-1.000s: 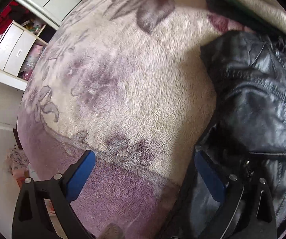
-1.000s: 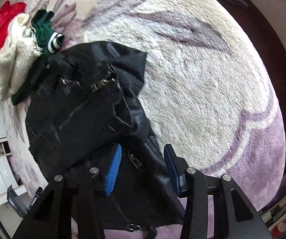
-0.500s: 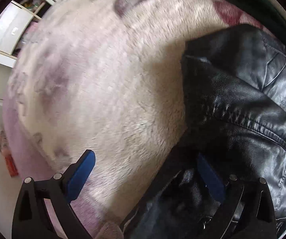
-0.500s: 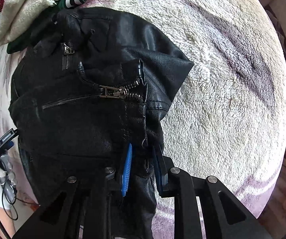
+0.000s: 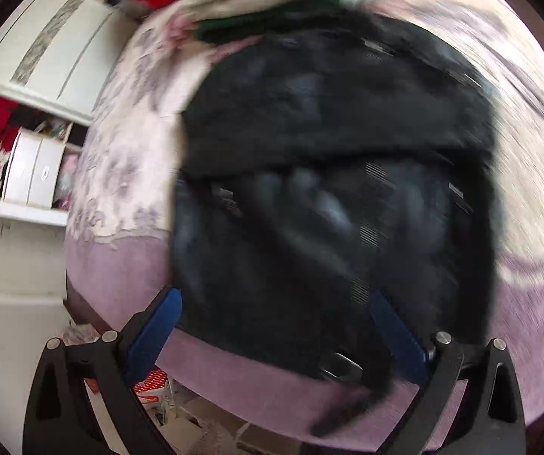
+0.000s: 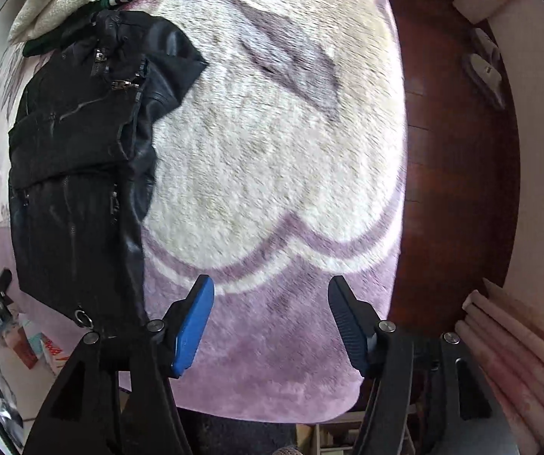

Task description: Fold large clothes

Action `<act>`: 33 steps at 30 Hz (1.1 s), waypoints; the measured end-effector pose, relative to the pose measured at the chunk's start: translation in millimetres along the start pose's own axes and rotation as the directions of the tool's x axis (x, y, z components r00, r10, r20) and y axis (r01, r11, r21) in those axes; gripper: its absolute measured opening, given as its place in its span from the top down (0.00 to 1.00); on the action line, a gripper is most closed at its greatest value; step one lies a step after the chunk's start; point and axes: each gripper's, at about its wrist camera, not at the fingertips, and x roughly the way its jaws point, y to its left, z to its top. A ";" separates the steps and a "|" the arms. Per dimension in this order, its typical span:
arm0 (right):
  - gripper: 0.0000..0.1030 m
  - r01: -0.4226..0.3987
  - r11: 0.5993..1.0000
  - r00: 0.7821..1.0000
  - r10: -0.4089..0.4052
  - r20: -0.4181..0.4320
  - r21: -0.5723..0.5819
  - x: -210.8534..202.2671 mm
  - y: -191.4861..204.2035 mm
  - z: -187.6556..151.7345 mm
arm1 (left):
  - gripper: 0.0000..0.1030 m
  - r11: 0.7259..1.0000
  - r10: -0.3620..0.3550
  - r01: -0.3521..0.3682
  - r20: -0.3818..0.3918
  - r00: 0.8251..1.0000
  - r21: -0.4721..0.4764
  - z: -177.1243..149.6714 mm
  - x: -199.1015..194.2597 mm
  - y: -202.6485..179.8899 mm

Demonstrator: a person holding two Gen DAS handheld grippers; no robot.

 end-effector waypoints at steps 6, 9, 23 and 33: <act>0.36 0.023 0.990 1.000 -0.021 -0.018 0.138 12.6 -70.3 -15.5 | 0.00 0.977 0.002 0.003 -0.024 1.000 0.213 -36.1 11.4 -143.3; 0.36 0.030 0.986 1.000 -0.028 -0.015 0.163 19.3 -84.5 -6.5 | 0.00 0.966 0.064 -0.045 -0.067 0.996 0.254 -42.8 43.2 -180.9; 0.27 -0.491 0.861 0.871 0.490 0.039 0.131 63.4 -43.4 90.3 | 0.74 0.989 -0.023 0.032 -0.064 0.998 0.145 -4.8 68.8 -119.5; 0.21 -0.775 0.608 0.599 0.794 -0.107 0.173 129.3 40.6 153.5 | 0.91 0.975 0.090 -0.114 0.128 0.988 0.192 0.7 35.6 -77.3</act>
